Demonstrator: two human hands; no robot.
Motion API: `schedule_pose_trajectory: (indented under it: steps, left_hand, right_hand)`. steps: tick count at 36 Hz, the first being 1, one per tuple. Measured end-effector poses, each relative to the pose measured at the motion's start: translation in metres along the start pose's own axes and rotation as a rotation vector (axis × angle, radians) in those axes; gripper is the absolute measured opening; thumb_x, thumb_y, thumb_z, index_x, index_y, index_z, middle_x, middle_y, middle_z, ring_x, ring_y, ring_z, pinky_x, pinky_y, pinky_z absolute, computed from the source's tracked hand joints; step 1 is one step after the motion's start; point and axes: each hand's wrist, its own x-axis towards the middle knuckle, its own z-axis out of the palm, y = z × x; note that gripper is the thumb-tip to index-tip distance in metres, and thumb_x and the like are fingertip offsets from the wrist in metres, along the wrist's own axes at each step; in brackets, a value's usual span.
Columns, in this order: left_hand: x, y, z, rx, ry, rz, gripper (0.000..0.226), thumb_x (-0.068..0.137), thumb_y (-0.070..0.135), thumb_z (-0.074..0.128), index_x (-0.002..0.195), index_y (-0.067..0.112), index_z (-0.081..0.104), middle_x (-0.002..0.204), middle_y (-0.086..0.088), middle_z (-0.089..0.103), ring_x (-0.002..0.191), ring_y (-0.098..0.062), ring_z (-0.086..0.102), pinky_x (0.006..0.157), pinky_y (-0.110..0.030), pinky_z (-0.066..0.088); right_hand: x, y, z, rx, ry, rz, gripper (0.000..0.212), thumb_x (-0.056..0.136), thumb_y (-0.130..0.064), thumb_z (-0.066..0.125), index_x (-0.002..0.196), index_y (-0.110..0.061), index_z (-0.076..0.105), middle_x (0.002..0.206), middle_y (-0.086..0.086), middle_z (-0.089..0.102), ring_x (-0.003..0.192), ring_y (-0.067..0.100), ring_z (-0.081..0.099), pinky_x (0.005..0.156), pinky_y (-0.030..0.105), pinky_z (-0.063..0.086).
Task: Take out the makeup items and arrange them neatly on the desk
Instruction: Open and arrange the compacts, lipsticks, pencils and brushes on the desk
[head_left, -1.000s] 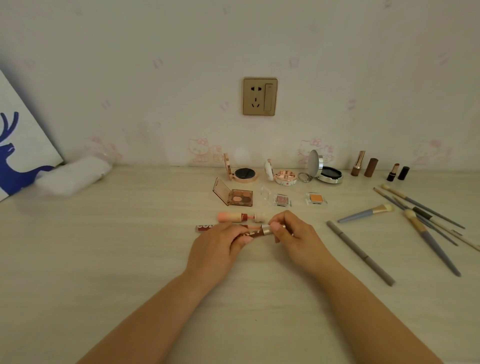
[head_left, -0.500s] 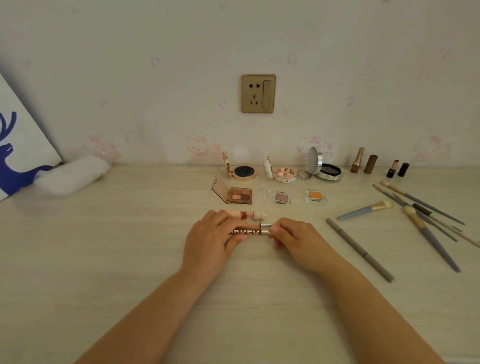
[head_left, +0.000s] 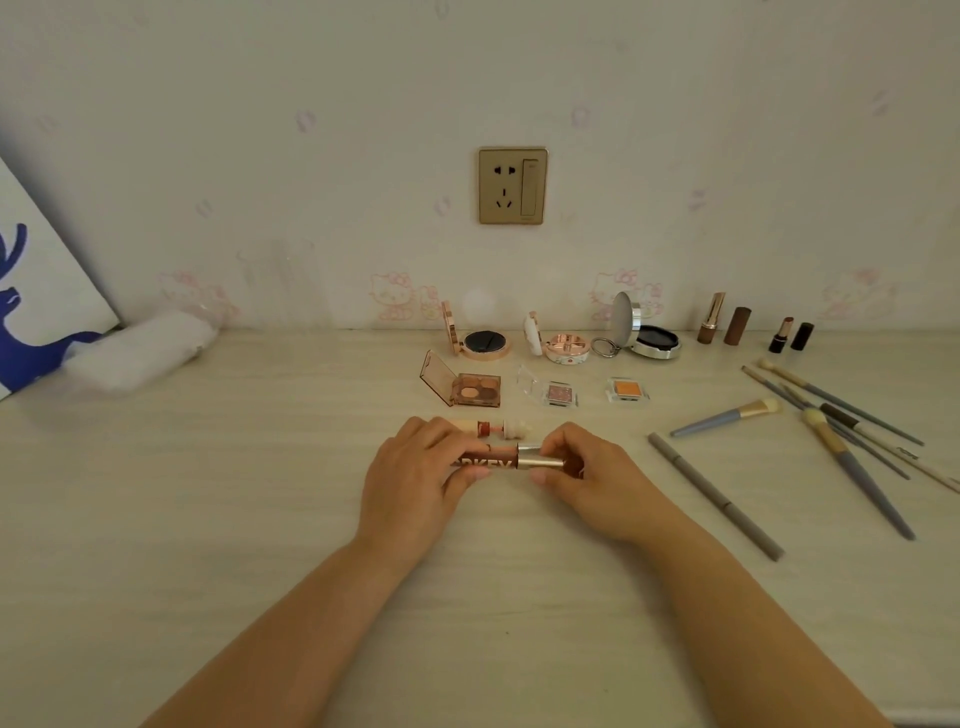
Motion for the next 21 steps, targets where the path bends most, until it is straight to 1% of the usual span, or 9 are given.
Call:
schedule_pose_trajectory:
  steps: [1,4,6,8,10,13,15,17,21]
  left_hand:
    - [0.000,0.000,0.000,0.015,0.005,0.009,0.031,0.081,0.047,0.045,0.092,0.029,0.067,0.084,0.010,0.061,0.077,-0.011,0.053,0.059,-0.024,0.043]
    - [0.001,0.002,0.000,0.031,0.005,0.004,0.032,0.081,0.047,0.046,0.091,0.027,0.068,0.084,0.010,0.062,0.077,-0.012,0.054,0.059,-0.026,0.044]
    - [0.001,0.001,0.001,0.036,-0.007,0.001,0.029,0.081,0.047,0.049,0.092,0.027,0.069,0.085,0.010,0.062,0.078,-0.013,0.055,0.060,-0.025,0.043]
    - [0.001,0.000,0.002,0.015,-0.005,-0.008,0.027,0.080,0.045,0.052,0.092,0.028,0.069,0.085,0.010,0.062,0.081,-0.011,0.052,0.061,-0.024,0.041]
    - [0.000,-0.001,0.001,-0.009,0.007,-0.021,0.026,0.080,0.044,0.052,0.092,0.028,0.069,0.085,0.010,0.061,0.082,-0.007,0.045,0.062,-0.024,0.039]
    - [-0.001,0.001,-0.001,-0.020,0.002,-0.036,0.021,0.077,0.039,0.060,0.092,0.027,0.069,0.086,0.010,0.062,0.083,-0.008,0.047,0.062,-0.024,0.040]
    - [0.000,0.002,-0.003,-0.027,-0.016,-0.048,0.019,0.076,0.036,0.065,0.092,0.027,0.069,0.086,0.010,0.063,0.082,-0.012,0.054,0.063,-0.025,0.041]
    - [0.000,0.000,-0.005,-0.026,-0.047,-0.060,0.019,0.076,0.035,0.067,0.093,0.028,0.070,0.087,0.011,0.063,0.082,-0.014,0.056,0.064,-0.025,0.040]
    - [0.000,-0.009,-0.008,-0.028,-0.083,-0.118,0.018,0.076,0.031,0.074,0.093,0.027,0.071,0.088,0.010,0.064,0.083,-0.016,0.054,0.066,-0.026,0.037]
  right_hand:
    - [0.000,-0.001,0.000,-0.013,-0.011,0.003,0.012,0.092,-0.031,0.055,0.080,-0.032,0.054,0.071,-0.010,0.053,0.064,0.006,0.044,0.058,0.016,0.034]
    - [0.001,-0.002,0.000,-0.077,-0.010,-0.010,0.031,0.099,-0.032,0.040,0.070,-0.032,0.052,0.067,-0.011,0.054,0.061,0.003,0.045,0.056,0.013,0.035]
    - [0.001,-0.003,0.000,-0.078,-0.001,-0.012,0.026,0.098,-0.027,0.044,0.073,-0.030,0.052,0.070,-0.011,0.053,0.062,0.005,0.044,0.056,0.014,0.033]
    - [0.001,0.000,0.000,-0.040,0.019,-0.007,0.011,0.093,-0.022,0.055,0.083,-0.026,0.053,0.076,-0.008,0.053,0.066,0.006,0.043,0.059,0.015,0.034]
    - [0.002,0.002,0.000,-0.024,0.038,-0.019,0.010,0.089,-0.020,0.061,0.087,-0.026,0.053,0.083,-0.007,0.054,0.070,0.005,0.044,0.062,0.015,0.036]
    - [0.002,0.000,0.000,-0.079,0.007,-0.019,0.009,0.092,-0.029,0.056,0.083,-0.028,0.055,0.081,-0.010,0.052,0.073,0.008,0.046,0.064,0.017,0.035]
    - [0.003,0.000,0.001,-0.118,-0.012,-0.029,0.025,0.097,-0.031,0.046,0.073,-0.033,0.053,0.078,-0.009,0.053,0.075,0.011,0.048,0.063,0.016,0.034]
    - [0.003,0.000,0.000,-0.130,0.004,-0.031,0.030,0.098,-0.028,0.042,0.070,-0.035,0.051,0.078,-0.010,0.053,0.074,0.008,0.048,0.062,0.013,0.033]
    - [0.004,0.005,-0.001,-0.127,0.064,-0.028,0.009,0.095,-0.023,0.051,0.089,-0.023,0.059,0.082,-0.010,0.051,0.070,0.001,0.044,0.061,0.011,0.033]
